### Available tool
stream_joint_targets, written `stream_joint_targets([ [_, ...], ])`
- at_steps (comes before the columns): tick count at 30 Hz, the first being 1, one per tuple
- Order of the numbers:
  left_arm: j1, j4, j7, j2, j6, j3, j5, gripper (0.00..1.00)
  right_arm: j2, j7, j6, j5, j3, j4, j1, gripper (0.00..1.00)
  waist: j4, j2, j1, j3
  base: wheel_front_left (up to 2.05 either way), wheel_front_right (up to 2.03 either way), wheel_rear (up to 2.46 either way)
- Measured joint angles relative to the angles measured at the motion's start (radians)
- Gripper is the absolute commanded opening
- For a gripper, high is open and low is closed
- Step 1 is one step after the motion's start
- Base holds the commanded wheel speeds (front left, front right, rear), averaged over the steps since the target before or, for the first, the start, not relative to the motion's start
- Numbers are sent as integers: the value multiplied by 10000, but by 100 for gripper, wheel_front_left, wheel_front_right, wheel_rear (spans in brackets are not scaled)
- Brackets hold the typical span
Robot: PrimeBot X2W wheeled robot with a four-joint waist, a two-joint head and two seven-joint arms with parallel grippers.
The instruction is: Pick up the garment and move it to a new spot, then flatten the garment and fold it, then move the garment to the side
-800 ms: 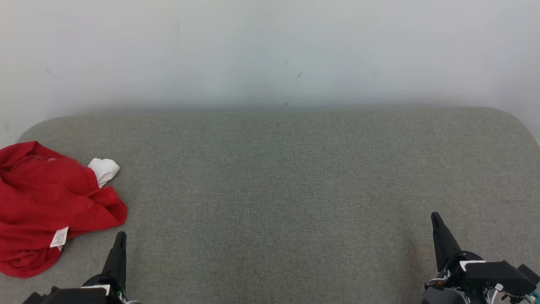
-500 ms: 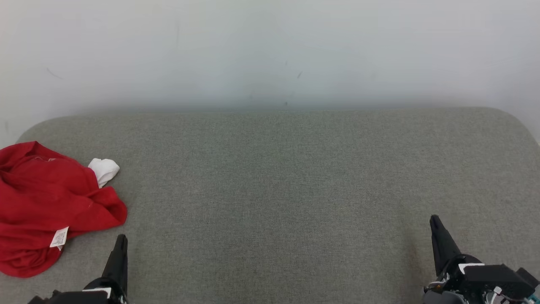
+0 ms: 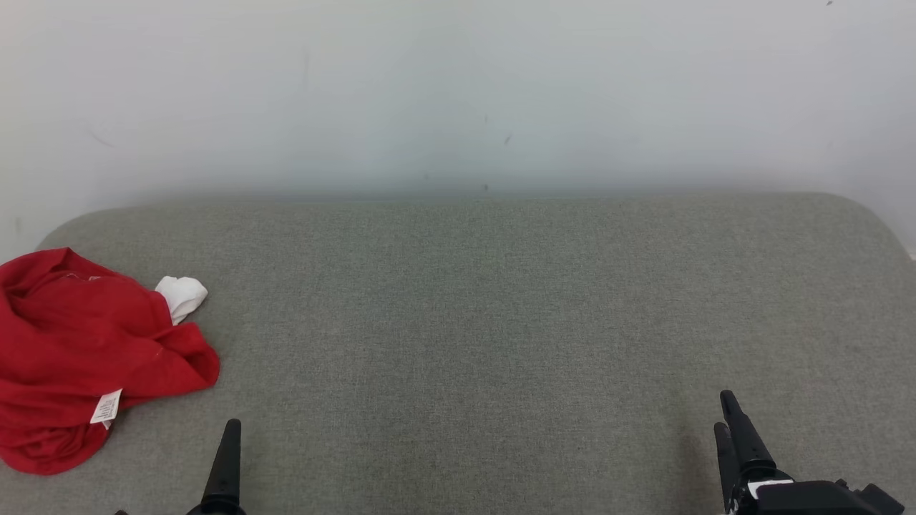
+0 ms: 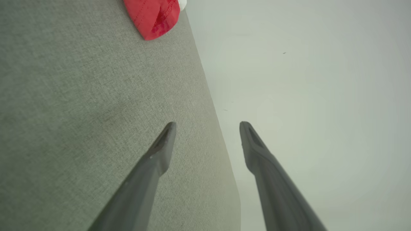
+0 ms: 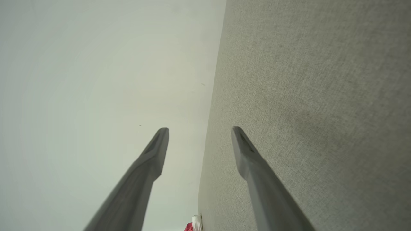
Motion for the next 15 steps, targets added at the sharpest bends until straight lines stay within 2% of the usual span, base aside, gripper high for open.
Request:
stream_joint_targets([
  [5,12,-125,-221,4,127,-190,1179,100,0,-211,0,-809,107,12,106,100,11,0,0,-62,0,0,0],
  [15,195,-311,-612,25,328,-581,3553,100,-4,-570,0,-3206,380,100,125,100,60,0,0,-172,0,0,0],
])
